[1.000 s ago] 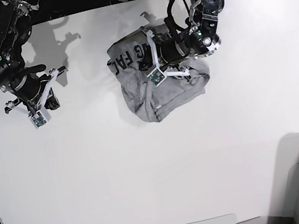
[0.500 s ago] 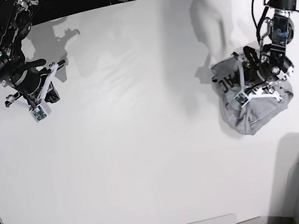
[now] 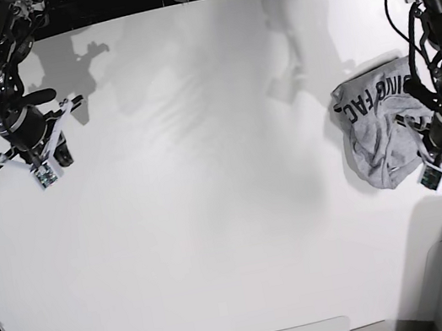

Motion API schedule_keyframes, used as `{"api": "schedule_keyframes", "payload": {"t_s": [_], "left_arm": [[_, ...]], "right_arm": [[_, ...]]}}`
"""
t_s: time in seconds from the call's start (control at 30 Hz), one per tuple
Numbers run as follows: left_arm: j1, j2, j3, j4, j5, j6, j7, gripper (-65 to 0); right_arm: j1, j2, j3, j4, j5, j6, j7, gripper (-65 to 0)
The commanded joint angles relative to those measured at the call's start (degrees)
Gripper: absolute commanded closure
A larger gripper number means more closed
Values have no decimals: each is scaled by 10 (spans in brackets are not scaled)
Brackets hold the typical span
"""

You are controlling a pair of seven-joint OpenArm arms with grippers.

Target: Fold the T-shirt properly

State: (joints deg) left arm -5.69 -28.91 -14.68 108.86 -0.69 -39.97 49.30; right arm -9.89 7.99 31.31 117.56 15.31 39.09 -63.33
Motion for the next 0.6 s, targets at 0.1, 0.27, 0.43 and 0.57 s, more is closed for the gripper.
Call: {"api": "schedule_keyframes", "payload": {"t_s": [0.1, 0.27, 0.43, 0.57], "left_arm": [[38, 96, -105, 84, -1, 0, -5, 0], [135, 148, -112, 84, -1, 0, -11, 0], [241, 192, -131, 86, -1, 0, -11, 0], [326, 206, -170, 87, -1, 0, -11, 0]], "right_arm": [[-59, 53, -50, 11, 15, 9, 108, 0], [-154, 96, -79, 13, 15, 9, 185, 0], [-256, 108, -45, 15, 40, 9, 186, 0], [-353, 154, 15, 15, 153, 9, 186, 0]]}}
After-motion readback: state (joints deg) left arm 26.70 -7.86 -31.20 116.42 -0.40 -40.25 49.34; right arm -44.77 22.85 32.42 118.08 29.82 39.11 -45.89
